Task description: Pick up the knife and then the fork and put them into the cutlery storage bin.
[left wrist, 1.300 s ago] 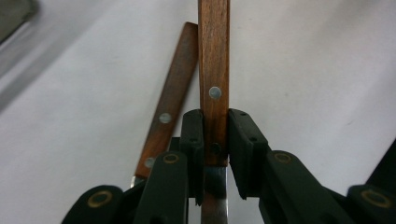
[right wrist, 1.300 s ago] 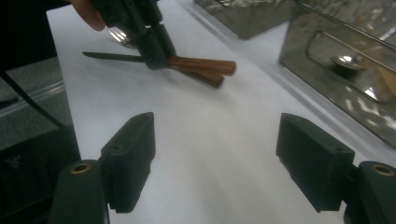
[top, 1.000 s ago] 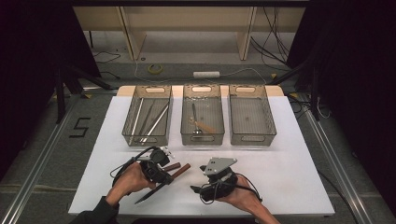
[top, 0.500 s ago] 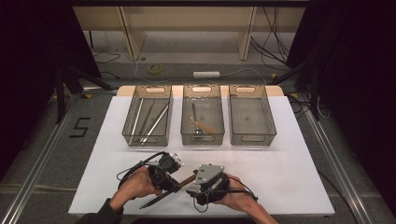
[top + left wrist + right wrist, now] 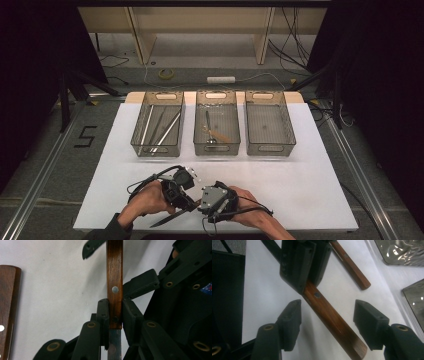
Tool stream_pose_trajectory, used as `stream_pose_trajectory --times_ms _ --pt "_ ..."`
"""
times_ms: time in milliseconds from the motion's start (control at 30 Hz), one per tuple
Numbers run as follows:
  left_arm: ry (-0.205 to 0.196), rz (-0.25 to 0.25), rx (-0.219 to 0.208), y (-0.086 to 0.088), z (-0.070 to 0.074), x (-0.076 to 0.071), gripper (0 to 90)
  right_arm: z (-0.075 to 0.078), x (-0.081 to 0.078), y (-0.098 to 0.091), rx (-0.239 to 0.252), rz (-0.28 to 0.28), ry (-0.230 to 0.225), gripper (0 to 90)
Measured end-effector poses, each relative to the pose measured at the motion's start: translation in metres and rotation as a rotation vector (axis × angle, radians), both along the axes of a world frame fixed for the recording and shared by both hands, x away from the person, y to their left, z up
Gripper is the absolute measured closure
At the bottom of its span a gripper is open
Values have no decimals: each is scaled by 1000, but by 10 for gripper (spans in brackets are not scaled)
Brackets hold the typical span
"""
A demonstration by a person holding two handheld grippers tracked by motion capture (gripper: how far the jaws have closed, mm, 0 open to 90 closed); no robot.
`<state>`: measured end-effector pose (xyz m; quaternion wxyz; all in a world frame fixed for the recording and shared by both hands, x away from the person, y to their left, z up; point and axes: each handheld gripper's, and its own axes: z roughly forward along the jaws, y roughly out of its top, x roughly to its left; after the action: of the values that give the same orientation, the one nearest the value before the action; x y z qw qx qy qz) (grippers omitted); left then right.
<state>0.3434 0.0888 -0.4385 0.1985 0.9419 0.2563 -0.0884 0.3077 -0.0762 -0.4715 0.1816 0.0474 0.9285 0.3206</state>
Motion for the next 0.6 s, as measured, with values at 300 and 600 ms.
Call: stream_pose_trajectory --times_ms 300,600 --pt "22 -17 -8 -1 2 -1 760 -2 -5 1 -50 37 -64 536" --pt "29 -26 -28 0 5 -1 759 0 -12 1 -94 105 -167 655"
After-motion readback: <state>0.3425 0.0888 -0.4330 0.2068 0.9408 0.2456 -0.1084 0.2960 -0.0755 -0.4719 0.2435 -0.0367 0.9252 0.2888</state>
